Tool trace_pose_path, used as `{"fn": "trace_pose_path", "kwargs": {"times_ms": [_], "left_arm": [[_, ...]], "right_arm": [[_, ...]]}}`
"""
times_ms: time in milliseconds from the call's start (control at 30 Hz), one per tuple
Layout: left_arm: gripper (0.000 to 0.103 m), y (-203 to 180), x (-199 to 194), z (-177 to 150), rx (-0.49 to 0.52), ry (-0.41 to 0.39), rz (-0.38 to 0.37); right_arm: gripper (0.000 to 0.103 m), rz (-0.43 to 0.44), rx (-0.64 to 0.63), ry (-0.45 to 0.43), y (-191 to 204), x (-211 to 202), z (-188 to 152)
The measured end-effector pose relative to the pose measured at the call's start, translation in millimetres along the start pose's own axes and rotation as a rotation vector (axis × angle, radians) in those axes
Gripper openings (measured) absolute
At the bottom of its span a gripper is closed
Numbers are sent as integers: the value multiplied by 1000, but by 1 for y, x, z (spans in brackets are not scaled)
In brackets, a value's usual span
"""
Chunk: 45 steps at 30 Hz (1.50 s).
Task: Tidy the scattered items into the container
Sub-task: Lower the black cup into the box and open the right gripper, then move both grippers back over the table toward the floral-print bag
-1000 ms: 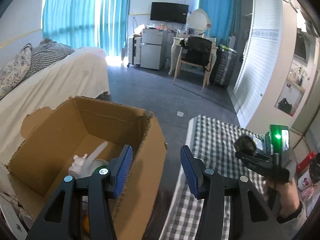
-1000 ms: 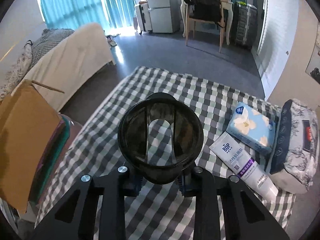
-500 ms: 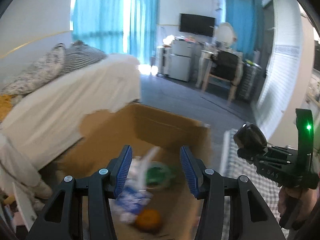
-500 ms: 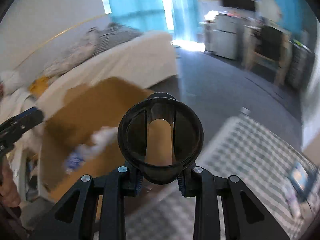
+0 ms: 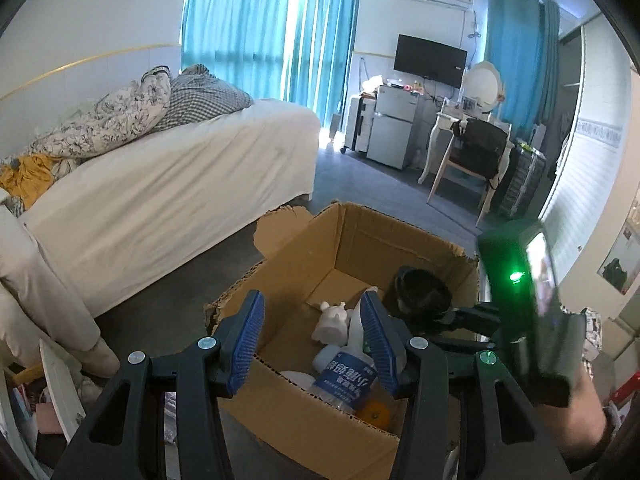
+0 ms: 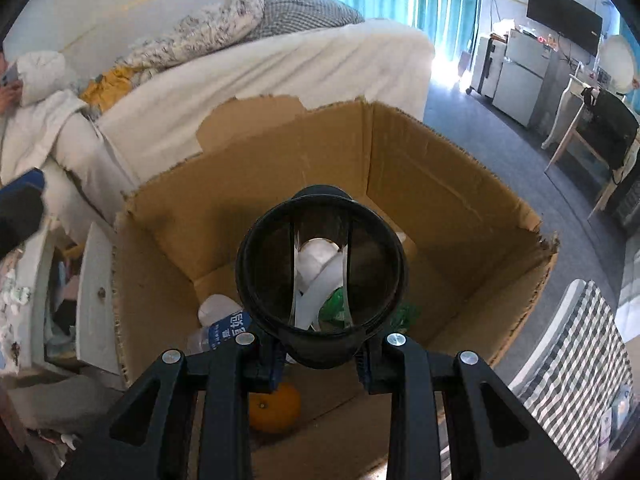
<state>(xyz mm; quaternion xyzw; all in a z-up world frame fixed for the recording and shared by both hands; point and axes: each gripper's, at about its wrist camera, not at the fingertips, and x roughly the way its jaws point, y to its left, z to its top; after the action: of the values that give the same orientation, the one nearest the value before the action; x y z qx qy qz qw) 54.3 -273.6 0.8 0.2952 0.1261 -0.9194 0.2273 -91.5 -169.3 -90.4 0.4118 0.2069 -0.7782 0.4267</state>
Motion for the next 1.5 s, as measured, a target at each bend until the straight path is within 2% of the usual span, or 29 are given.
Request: {"fn": "trace_pose_path", "kwargs": {"times_ms": [100,167,200,267,300,433,533,600,633,700,800,933,1067,1233,1367,1500], "left_arm": [[53,0,-3,-1,3,-4,-7],[53,-3,-6,-2,6,-7,-10],[53,-5,-7,-1,10,-8,-14],[54,-9,-8,0,19,-12,-20],[55,-12,-10,1,25,-17,-22],[60,-24,-19,4,44,-36,-31],[69,-37,-27,6,60,-53,-49],[81,-53,-33,8,75,-68,-72],[84,-64,-35,9,86,-74,-94],[96,-90,-38,11,112,-82,-142],[103,-137,-38,11,178,-92,-220],[103,-219,-33,3,275,-83,-346],[103,-294,-19,-6,328,-41,-438],[103,-376,9,-17,387,-9,-498],[103,-423,47,-26,414,16,-497],[103,-468,96,-39,451,77,-480]], "right_arm": [[29,-16,9,12,-5,1,-1],[47,-16,20,19,-3,3,-2],[52,-19,25,16,-3,2,-2],[75,-25,32,2,-3,-3,-3],[79,-22,34,-7,-3,-6,-4],[81,-15,40,-45,-4,-20,-8],[81,-22,71,-90,-15,-41,-17],[83,-42,109,-132,-32,-66,-31],[86,-59,126,-152,-43,-79,-39],[89,-114,178,-191,-70,-109,-62],[95,-201,266,-223,-117,-153,-103],[98,-364,365,-230,-181,-205,-161],[103,-453,463,-235,-231,-245,-210],[103,-510,583,-228,-288,-270,-260],[103,-532,633,-224,-321,-273,-286],[103,-519,644,-209,-340,-261,-301]]}}
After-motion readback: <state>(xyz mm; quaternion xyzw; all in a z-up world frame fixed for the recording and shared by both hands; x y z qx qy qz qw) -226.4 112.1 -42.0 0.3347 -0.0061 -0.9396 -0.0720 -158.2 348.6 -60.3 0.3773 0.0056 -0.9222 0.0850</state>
